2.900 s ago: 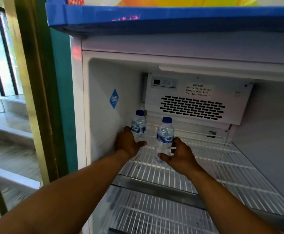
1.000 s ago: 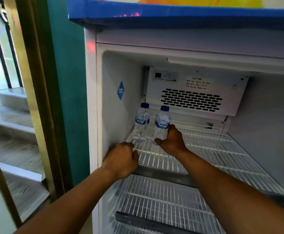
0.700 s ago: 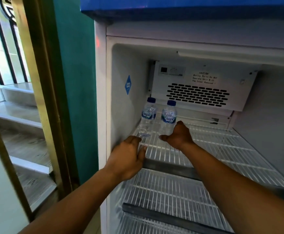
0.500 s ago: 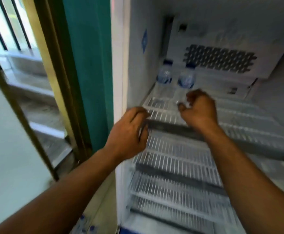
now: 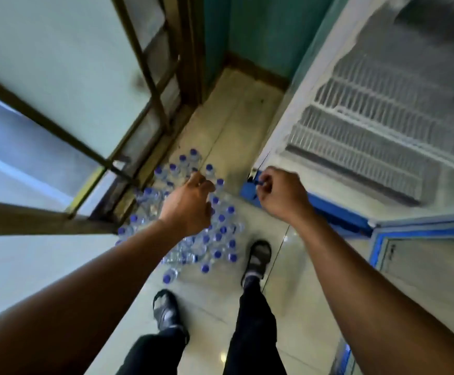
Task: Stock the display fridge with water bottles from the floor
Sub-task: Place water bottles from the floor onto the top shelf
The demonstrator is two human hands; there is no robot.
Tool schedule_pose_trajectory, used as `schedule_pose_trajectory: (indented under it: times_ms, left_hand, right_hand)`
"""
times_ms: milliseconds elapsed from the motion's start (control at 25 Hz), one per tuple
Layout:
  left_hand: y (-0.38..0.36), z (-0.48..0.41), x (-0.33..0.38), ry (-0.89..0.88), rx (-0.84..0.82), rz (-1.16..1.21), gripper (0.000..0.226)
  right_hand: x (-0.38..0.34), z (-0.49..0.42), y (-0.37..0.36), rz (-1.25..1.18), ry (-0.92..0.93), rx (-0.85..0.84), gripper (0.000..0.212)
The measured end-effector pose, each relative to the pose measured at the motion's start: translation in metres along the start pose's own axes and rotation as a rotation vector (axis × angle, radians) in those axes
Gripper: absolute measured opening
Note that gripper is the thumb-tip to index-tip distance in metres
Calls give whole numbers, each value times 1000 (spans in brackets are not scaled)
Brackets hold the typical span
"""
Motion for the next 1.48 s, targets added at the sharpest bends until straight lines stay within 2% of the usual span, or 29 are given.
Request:
schedule_pose_trajectory:
  times_ms: [80,160,320,440,560,640,800,960,1120,1240,1360,1480]
  left_hand:
    - [-80,28,-48,132,-193,5,45]
    - [-165,46,-86,214,-340,16,50]
    - [-317,48,-139,294,-524,28,61]
    - [-424,35,-164,265,-629,15,72]
    - [-497,23,-182,232,-722,-53,85]
    - [-527,23,-188,220,-762,-96,83]
    - [-546,27,-193,208,-648,-89,42]
    - [-479,33,-178,195,-696,-88,51]
    - [-319,34,-122,100,-649,-105,51]
    - [-171,30,-62,-24,-508,-101,48]
    - [-10,27,12,-107,-272,-74,62]
    - [125,22,84,-170,36,154,60]
  right_hand:
    - [34,20,-110,-8,-192,-216,8]
    - [77,37,-215,-24,-367,-312,12]
    - [160,57,-373,-73,-608,-328,43]
    - [213,55,-468,-59,-656,-304,65]
    - [248,45,-529,6,-659,-235,75]
    - [259,39,-548,34,-642,-185,74]
    - [270,37,-555,-25,-630,-92,61]
    - [246,56,-500,-96,-588,-117,58]
    - [166,84,-355,-158,-435,-26,55]
    - [103,95,-226,-221,-275,92,57]
    - [42,101,-79,-334,-146,258,69]
    - [-16,113,73,-513,-58,460,73]
Point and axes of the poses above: each hand's wrist, its own z-axis away from the middle knuckle, its own y-axis out of the back of the hand, x = y × z, the point moved 1 cm from there along -z, towards the middle knuckle
